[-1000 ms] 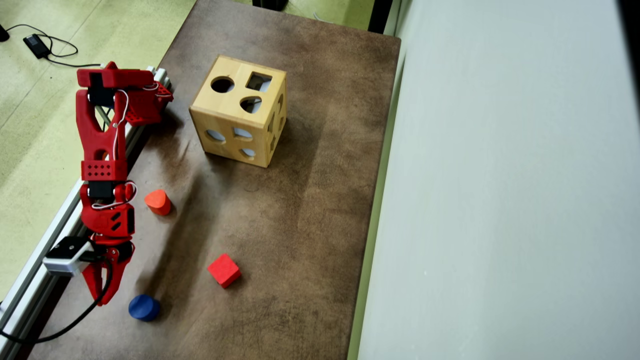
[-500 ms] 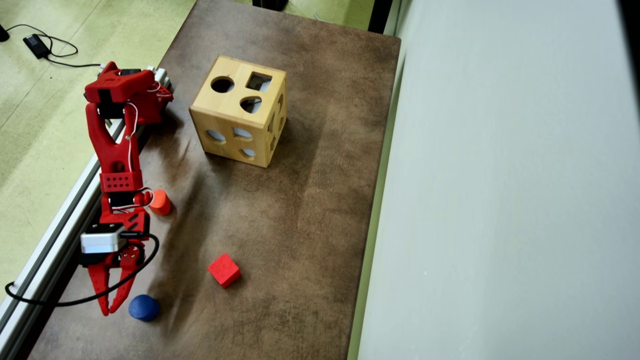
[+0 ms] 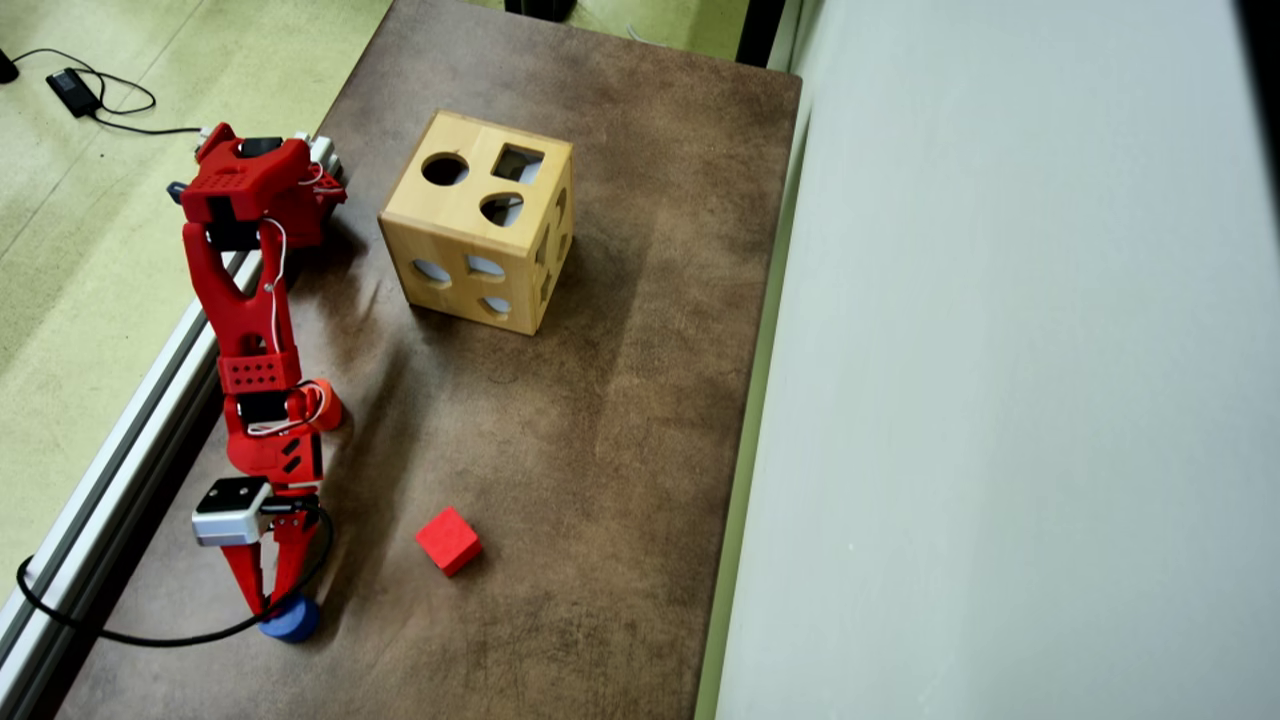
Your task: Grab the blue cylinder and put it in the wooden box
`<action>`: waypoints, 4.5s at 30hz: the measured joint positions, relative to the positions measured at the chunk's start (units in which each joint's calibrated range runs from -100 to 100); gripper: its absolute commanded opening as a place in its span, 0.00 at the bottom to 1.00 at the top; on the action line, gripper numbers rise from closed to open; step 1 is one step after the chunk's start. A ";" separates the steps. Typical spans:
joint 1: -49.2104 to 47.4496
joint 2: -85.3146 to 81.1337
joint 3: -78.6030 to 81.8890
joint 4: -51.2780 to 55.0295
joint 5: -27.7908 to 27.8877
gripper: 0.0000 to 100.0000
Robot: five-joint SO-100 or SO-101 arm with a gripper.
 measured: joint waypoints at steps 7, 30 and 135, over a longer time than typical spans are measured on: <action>0.00 -2.54 -0.09 6.86 -0.15 0.02; -3.74 -14.24 14.27 17.19 -0.29 0.02; 2.01 15.34 -20.32 -5.57 0.00 0.30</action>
